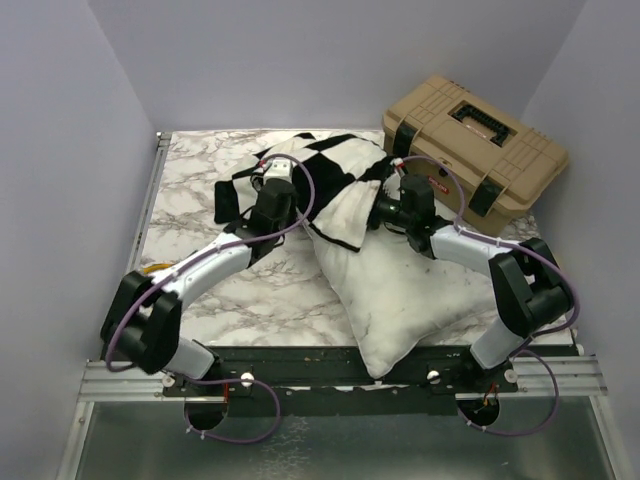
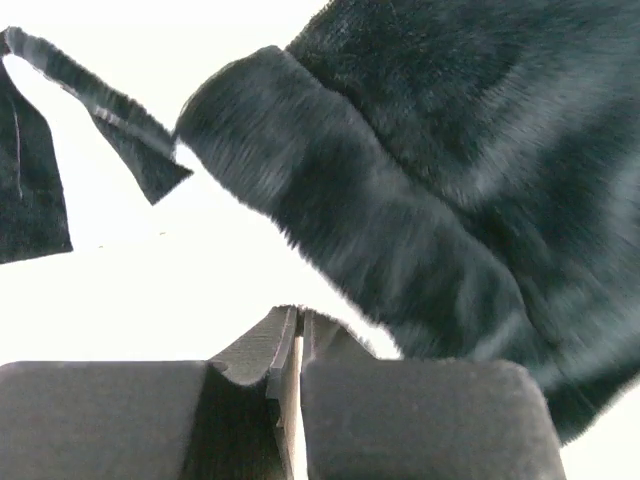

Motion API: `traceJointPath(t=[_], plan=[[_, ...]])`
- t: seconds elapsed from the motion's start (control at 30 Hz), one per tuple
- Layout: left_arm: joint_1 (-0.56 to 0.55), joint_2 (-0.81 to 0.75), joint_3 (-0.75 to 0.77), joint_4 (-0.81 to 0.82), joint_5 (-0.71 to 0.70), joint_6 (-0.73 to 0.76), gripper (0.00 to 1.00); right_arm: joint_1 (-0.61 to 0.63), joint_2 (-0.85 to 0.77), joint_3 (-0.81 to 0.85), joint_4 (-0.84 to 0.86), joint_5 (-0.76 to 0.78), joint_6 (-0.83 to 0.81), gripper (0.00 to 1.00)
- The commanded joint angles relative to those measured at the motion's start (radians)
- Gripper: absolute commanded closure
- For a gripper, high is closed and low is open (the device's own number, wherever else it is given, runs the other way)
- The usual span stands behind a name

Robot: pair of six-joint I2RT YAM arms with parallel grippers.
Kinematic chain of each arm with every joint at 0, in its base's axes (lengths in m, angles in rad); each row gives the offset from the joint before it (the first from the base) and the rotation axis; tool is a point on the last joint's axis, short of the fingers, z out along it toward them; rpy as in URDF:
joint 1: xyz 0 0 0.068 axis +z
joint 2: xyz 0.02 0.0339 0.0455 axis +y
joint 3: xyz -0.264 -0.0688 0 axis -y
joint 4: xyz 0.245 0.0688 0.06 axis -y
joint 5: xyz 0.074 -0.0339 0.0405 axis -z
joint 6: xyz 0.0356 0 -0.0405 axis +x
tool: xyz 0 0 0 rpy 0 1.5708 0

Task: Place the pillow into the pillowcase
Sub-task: Stuff the pillow into the pillowcase.

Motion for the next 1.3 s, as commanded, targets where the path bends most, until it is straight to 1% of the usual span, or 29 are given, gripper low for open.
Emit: traceJointPath(t=[0.0,0.13,0.23,0.33,0.5,0.6,0.67,0.77,0.8,0.9,1.0,1.13,1.2,1.23,1.27], plan=[[-0.055,-0.224,-0.014,-0.039,0.142,-0.054,1.0,-0.002,-0.042,0.04,0.025,0.008,0.003,1.0],[-0.206,-0.313,-0.004,-0.124,0.168,-0.02,1.0,-0.002,-0.057,0.035,0.075,0.036,0.041,1.0],[-0.297,-0.335,0.004,-0.212,0.121,-0.013,1.0,-0.003,-0.092,0.022,0.102,0.077,0.056,1.0],[-0.35,-0.344,-0.025,-0.28,0.073,-0.02,1.0,-0.003,-0.143,0.008,0.104,0.117,0.046,1.0],[-0.407,-0.327,-0.072,-0.308,0.036,-0.049,1.0,0.015,-0.184,-0.011,0.119,0.137,0.042,1.0],[-0.447,-0.297,-0.037,-0.302,0.022,-0.063,1.0,0.06,-0.176,-0.028,0.112,0.157,0.023,1.0],[-0.481,-0.273,0.003,-0.289,0.024,-0.055,1.0,0.099,-0.148,-0.056,0.149,0.174,0.025,1.0],[-0.563,-0.228,0.081,-0.278,0.043,0.021,1.0,0.146,-0.097,-0.091,0.23,0.192,0.054,1.0],[-0.611,-0.214,0.105,-0.281,0.033,0.057,1.0,0.16,-0.079,-0.095,0.256,0.194,0.064,1.0],[-0.702,-0.193,0.133,-0.287,0.008,0.178,1.0,0.181,-0.057,-0.091,0.301,0.204,0.083,1.0],[-0.727,-0.2,0.101,-0.292,0.048,0.209,1.0,0.182,-0.063,-0.072,0.286,0.207,0.075,1.0],[-0.729,-0.233,0.071,-0.316,0.062,0.181,1.0,0.181,-0.096,-0.066,0.216,0.199,0.028,1.0],[-0.729,-0.262,0.096,-0.336,0.049,0.15,0.84,0.182,-0.117,-0.091,0.188,0.205,0.019,1.0],[-0.729,-0.277,0.114,-0.346,0.048,0.134,0.73,0.182,-0.127,-0.112,0.193,0.206,0.02,1.0],[-0.729,-0.292,0.139,-0.358,0.045,0.117,0.66,0.182,-0.134,-0.131,0.2,0.205,0.023,1.0]])
